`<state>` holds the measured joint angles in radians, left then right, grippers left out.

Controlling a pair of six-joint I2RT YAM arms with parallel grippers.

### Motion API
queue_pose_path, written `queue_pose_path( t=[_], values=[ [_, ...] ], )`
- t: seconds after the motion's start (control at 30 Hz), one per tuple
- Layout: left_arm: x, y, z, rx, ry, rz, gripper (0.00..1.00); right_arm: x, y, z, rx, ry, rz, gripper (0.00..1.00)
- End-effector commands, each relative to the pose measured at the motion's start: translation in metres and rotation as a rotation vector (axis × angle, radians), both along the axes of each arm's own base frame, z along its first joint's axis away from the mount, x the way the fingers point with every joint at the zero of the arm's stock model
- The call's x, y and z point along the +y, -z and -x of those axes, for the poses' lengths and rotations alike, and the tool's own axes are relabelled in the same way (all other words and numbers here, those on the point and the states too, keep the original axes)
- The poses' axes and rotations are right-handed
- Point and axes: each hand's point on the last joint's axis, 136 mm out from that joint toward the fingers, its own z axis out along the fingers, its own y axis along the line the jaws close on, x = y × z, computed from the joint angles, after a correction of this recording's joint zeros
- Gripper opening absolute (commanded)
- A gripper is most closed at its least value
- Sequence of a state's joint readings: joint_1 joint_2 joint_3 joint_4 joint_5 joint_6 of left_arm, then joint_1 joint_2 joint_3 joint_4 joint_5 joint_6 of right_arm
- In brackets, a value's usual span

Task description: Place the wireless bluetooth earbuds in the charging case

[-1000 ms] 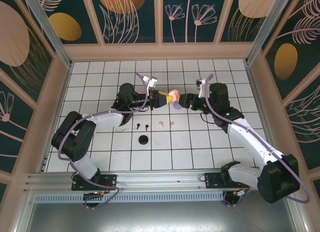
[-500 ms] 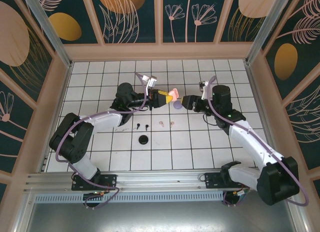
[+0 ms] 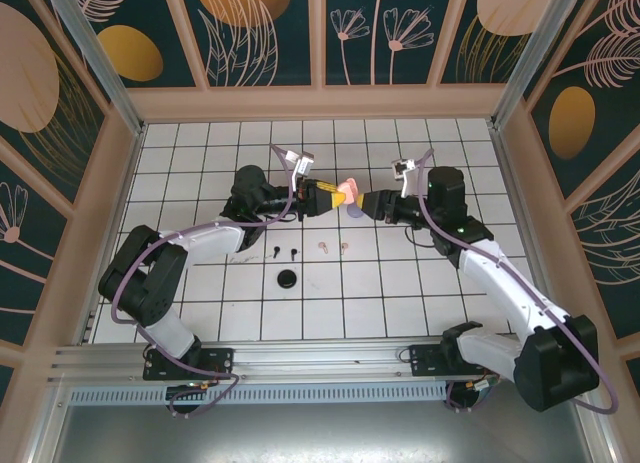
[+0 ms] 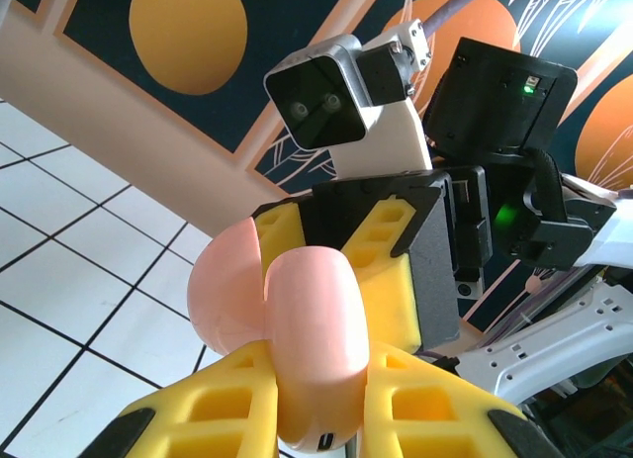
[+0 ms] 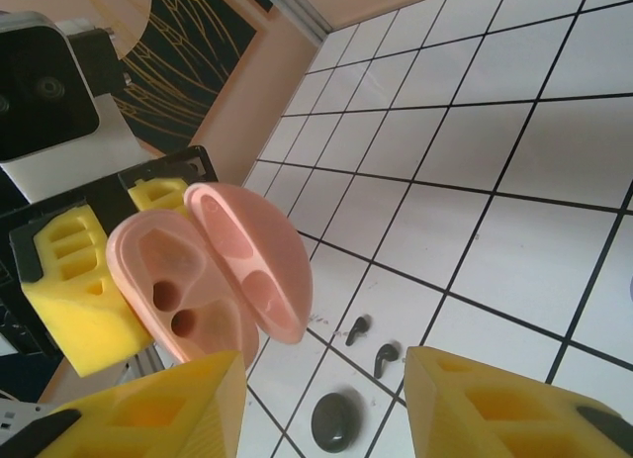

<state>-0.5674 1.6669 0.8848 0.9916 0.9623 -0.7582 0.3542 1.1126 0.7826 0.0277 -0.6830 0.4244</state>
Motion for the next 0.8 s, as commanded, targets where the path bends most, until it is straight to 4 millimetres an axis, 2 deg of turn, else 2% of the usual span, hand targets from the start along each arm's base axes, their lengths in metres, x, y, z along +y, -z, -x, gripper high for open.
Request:
queue_pose_path(
  t=[0.0,0.37,0.57,0.77],
  values=[
    [-0.002,-0.014,0.002,-0.047,0.025,0.034,0.0,0.006,-0.029,-0.006,-0.089,-0.029,-0.038,0.46],
    [-0.003,-0.015,0.001,-0.048,0.032,0.038,0.0,0.01,-0.024,-0.017,-0.067,-0.025,-0.032,0.42],
    [-0.004,-0.016,0.0,-0.047,0.035,0.04,0.0,0.013,-0.023,-0.022,-0.059,-0.025,-0.028,0.35],
    [-0.005,-0.012,0.0,-0.036,0.043,0.034,0.0,0.018,-0.024,-0.023,-0.061,-0.038,-0.027,0.24]
  ],
)
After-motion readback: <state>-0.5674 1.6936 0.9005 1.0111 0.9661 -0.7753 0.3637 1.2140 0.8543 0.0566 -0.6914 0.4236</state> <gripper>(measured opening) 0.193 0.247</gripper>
